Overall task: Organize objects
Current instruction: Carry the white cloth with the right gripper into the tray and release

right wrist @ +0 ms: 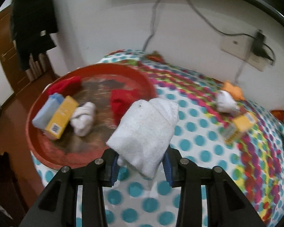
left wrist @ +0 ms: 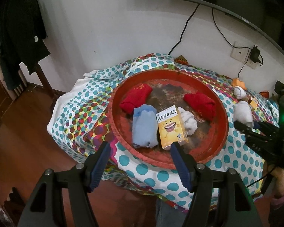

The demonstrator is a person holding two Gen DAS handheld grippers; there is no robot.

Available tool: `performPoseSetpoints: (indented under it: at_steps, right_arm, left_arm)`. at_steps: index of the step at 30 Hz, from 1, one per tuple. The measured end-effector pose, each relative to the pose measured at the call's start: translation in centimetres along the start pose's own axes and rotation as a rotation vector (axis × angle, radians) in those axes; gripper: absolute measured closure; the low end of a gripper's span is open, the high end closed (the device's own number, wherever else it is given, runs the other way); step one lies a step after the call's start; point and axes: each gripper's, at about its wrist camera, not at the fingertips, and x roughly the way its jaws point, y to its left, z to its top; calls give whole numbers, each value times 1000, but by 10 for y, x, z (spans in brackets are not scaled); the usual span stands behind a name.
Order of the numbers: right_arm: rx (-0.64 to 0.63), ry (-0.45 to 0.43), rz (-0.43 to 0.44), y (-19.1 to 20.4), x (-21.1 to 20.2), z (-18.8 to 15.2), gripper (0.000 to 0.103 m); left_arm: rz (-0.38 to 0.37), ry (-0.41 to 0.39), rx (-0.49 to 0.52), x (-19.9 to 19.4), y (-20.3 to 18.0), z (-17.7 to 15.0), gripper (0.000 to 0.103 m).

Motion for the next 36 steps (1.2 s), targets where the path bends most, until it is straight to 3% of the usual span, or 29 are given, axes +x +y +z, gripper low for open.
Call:
performPoseSetpoints:
  at_steps: [15,26,36]
  right_arm:
    - [-45,78,84,64,50,24,67]
    - [-44,110,36,74,89,42,67]
    - [-80,102,0,74,95,46,62]
  left_arm:
    - [4,10,-5,3,3,0,35]
    - [5,40,16,13,-4,-4,35]
    - [5,63,27,21,-8,-6,35]
